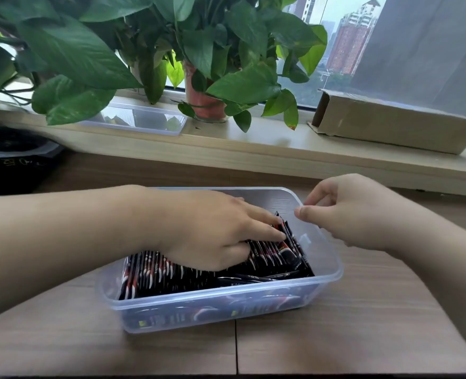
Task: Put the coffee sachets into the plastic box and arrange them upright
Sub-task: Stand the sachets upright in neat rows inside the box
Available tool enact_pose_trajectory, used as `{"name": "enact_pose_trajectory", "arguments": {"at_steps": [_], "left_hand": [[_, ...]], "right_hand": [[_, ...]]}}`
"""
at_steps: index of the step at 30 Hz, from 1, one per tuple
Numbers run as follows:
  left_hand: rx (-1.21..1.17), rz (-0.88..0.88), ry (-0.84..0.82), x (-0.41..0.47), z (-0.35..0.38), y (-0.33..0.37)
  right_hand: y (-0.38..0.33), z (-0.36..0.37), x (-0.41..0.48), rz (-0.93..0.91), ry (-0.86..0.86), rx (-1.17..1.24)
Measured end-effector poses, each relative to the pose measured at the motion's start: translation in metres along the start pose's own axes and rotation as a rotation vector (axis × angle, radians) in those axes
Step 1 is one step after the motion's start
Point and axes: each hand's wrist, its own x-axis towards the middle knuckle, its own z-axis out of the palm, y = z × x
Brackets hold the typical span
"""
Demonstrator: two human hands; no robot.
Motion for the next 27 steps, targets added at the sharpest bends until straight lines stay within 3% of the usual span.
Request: {"name": "enact_pose_trajectory", "arguments": {"at_steps": [11,27], "left_hand": [[-0.058,0.01,-0.084,0.02,0.003,0.003],[0.08,0.077,-0.115,0.032,-0.005,-0.007]], "right_hand": [[0.015,0.031,-0.002,0.143,0.059,0.533],[0.021,0.043,0.002,0.11,0.113,0.627]]}}
